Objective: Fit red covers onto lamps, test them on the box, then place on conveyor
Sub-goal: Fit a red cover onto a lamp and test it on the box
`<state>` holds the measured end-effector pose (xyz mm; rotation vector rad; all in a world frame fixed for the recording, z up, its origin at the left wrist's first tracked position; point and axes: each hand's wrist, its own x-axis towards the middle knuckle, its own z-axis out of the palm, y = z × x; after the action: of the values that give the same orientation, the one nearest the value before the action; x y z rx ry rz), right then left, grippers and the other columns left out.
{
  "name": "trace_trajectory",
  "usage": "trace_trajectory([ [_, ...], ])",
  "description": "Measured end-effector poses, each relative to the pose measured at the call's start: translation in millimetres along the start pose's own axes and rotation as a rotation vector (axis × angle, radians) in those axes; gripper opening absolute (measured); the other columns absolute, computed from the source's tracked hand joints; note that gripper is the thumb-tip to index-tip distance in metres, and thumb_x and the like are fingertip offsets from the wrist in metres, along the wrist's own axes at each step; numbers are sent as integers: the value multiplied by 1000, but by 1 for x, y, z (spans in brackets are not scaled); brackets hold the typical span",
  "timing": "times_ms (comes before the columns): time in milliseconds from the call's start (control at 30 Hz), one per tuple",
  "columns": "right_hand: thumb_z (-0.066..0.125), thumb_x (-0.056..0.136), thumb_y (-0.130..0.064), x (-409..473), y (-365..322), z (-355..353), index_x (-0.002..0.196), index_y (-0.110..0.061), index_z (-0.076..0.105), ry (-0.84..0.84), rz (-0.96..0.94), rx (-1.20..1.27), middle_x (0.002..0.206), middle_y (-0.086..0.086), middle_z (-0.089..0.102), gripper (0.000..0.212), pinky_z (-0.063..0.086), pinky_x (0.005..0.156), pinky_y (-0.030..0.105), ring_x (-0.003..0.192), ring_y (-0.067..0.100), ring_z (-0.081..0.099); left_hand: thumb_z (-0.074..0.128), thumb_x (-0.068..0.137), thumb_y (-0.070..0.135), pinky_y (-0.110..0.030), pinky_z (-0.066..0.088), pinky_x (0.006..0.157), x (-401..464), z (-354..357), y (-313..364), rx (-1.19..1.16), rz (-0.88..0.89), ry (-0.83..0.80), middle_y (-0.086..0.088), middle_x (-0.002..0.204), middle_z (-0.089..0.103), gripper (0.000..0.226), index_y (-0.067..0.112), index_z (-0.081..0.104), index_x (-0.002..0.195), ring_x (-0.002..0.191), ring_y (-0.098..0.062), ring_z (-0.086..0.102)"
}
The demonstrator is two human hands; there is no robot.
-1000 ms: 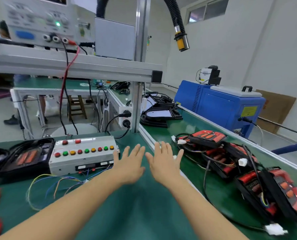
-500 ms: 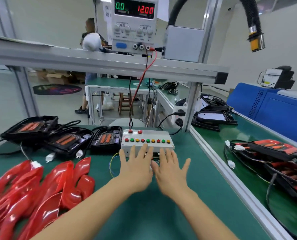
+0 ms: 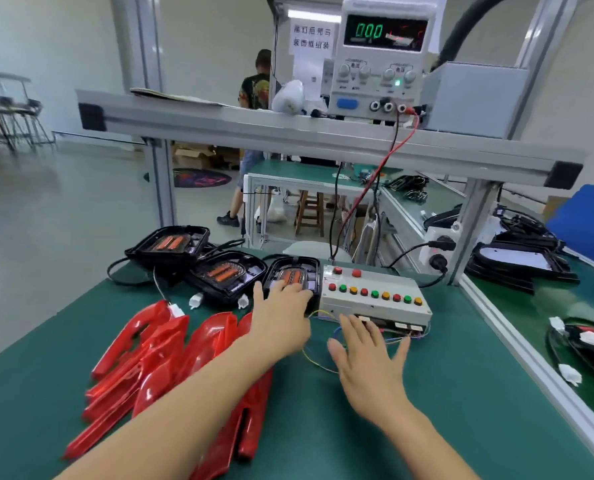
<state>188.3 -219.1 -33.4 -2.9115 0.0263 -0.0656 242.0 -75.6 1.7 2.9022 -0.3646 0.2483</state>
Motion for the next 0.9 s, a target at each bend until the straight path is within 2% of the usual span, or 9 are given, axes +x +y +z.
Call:
trace_trajectory([
  [133,14,104,-46,0,1,11,153,-34,4,28,3,31,161,-16,5,52,-10,113,60,149,11,-1,53,88,19,-53,4,114,19,-17,-45,35,-90,136,5,152,31,56,26,38,141,142,-19,17],
  [267,13,103,-47,-1,3,21,153,-38,-5,116,20,40,161,-17,-1,53,-12,114,56,149,7,-4,56,86,20,-54,7,114,38,-31,-104,142,-248,228,0,152,28,64,24,31,144,143,-23,15],
  [400,14,102,-49,-6,0,35,149,-44,-13,211,20,67,160,-17,-7,54,-16,114,52,148,5,-10,55,87,16,-56,8,115,46,-27,-153,289,-382,179,-6,156,20,72,20,18,149,145,-28,11],
  [533,17,102,-49,-6,3,44,134,-49,-27,268,9,86,160,-18,-5,55,-19,112,50,147,4,-10,50,88,14,-51,14,114,50,-18,-175,368,-374,159,-8,152,29,64,18,24,147,142,-28,21],
  [633,13,100,-51,-6,3,46,147,-45,-9,302,-6,83,161,-15,3,53,-19,113,50,149,7,-2,51,88,14,-42,31,105,52,-16,-182,446,-324,217,-6,144,41,51,17,39,138,133,-27,36],
  [733,22,102,-47,-6,5,48,151,-41,-4,296,-5,68,160,-16,2,56,-22,112,48,148,6,-4,51,88,13,-36,40,93,52,-17,-187,495,-291,256,-4,135,50,41,16,47,129,122,-27,45],
  [900,31,102,-42,-7,4,46,152,-38,6,320,-23,125,160,-13,10,56,-22,112,45,149,8,2,55,84,3,-41,45,79,50,-24,-191,485,-260,292,-14,116,58,35,5,54,118,107,-34,53],
])
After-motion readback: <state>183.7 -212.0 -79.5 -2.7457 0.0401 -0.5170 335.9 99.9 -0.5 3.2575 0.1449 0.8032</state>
